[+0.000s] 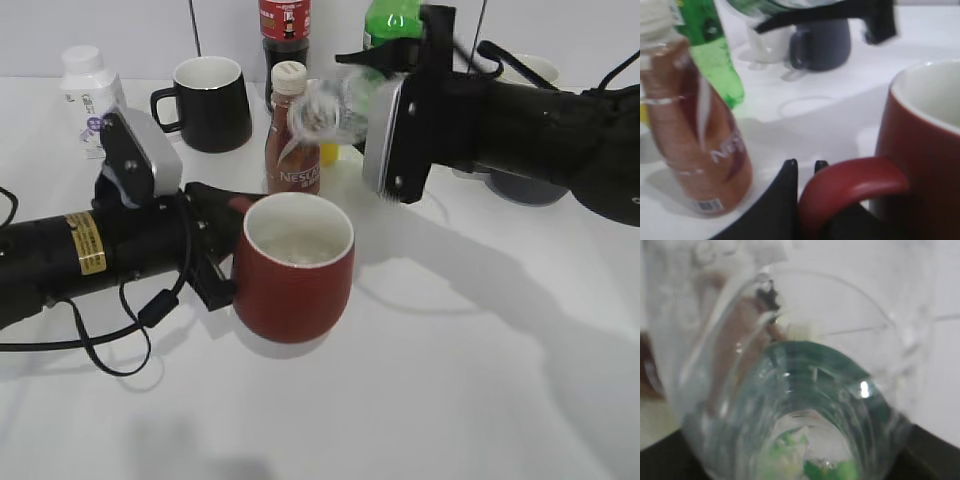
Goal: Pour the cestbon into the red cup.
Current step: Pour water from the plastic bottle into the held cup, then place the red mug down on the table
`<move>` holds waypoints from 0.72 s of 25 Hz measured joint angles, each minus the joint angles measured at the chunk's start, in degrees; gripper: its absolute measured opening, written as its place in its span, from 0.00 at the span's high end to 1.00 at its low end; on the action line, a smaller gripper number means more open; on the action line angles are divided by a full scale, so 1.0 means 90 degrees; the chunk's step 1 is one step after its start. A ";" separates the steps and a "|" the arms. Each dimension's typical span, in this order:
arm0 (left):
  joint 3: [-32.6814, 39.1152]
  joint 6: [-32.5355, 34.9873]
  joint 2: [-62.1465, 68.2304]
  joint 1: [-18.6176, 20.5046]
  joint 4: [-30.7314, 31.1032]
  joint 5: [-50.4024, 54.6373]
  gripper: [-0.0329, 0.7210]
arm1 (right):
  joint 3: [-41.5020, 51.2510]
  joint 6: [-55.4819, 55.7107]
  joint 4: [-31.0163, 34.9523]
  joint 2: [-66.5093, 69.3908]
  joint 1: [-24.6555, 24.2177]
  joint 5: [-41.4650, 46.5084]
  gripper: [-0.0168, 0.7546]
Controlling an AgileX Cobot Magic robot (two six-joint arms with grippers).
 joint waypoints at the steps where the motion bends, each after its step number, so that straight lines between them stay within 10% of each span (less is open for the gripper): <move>1: 0.0000 0.0000 0.0000 0.0000 -0.0093 -0.0009 0.87 | 0.0000 0.0415 0.0000 0.0000 0.0000 0.0000 0.37; 9: 0.0000 0.0020 -0.0338 0.0132 -0.0537 -0.0006 0.87 | 0.0000 0.3588 0.0171 -0.0003 0.0002 -0.0173 0.37; 18: 0.0370 0.0138 -0.1097 0.0996 -0.1243 0.0056 0.88 | 0.0000 0.4632 0.2149 -0.0007 0.0002 -0.0507 0.37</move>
